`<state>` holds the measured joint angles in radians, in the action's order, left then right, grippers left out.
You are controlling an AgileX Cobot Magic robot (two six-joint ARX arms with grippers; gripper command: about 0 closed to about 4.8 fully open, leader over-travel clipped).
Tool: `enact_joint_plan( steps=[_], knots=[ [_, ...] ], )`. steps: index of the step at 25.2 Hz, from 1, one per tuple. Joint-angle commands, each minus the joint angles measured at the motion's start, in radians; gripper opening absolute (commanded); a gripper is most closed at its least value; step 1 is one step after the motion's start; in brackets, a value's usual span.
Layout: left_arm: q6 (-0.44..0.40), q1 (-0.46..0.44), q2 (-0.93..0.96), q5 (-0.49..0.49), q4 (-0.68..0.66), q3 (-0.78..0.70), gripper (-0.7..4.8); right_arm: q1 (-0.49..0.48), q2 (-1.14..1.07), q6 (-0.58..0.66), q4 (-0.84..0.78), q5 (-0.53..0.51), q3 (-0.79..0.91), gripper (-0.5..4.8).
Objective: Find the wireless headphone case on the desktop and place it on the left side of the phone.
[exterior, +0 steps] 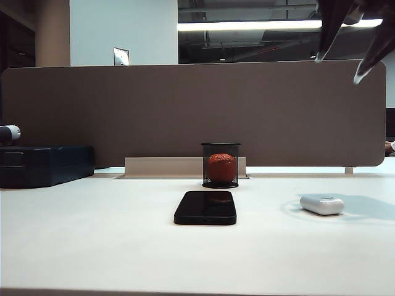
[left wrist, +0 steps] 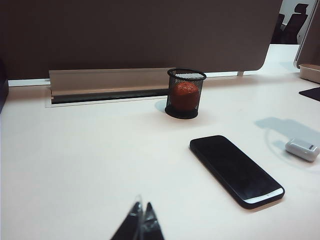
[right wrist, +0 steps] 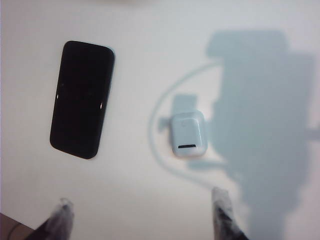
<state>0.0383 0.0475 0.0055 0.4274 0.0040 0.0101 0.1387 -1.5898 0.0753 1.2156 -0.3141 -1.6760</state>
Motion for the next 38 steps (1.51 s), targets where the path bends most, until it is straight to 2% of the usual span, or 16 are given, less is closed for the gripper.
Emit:
enact_joint_plan(
  steps=[1, 3, 6, 17, 20, 30, 38],
  knots=[
    [-0.004, 0.001, 0.001, 0.003, 0.013, 0.004, -0.05, 0.008, -0.03, -0.059, -0.016, -0.003, -0.003, 4.37],
    [-0.004, 0.001, 0.001, 0.003, 0.013, 0.004, -0.05, 0.013, -0.049, -0.066, -0.013, -0.003, -0.003, 4.69],
    [-0.003, 0.002, 0.001, 0.003, 0.013, 0.003, -0.05, 0.02, -0.093, -0.085, -0.016, -0.001, -0.002, 4.79],
    [-0.004, 0.001, 0.001, 0.003, 0.013, 0.003, -0.05, 0.052, -0.183, -0.114, -0.042, 0.032, 0.002, 4.79],
    [-0.003, 0.001, 0.001, 0.003, 0.013, 0.004, -0.05, 0.069, -0.201, -0.119, -0.043, 0.073, 0.002, 4.79],
    [-0.004, 0.001, 0.001, 0.003, 0.013, 0.004, -0.05, 0.089, -0.249, -0.125, -0.063, 0.076, 0.004, 4.79],
    [-0.004, 0.001, 0.001, 0.003, 0.013, 0.004, -0.05, 0.089, -0.25, -0.119, -0.138, 0.077, 0.17, 4.79]
  ],
)
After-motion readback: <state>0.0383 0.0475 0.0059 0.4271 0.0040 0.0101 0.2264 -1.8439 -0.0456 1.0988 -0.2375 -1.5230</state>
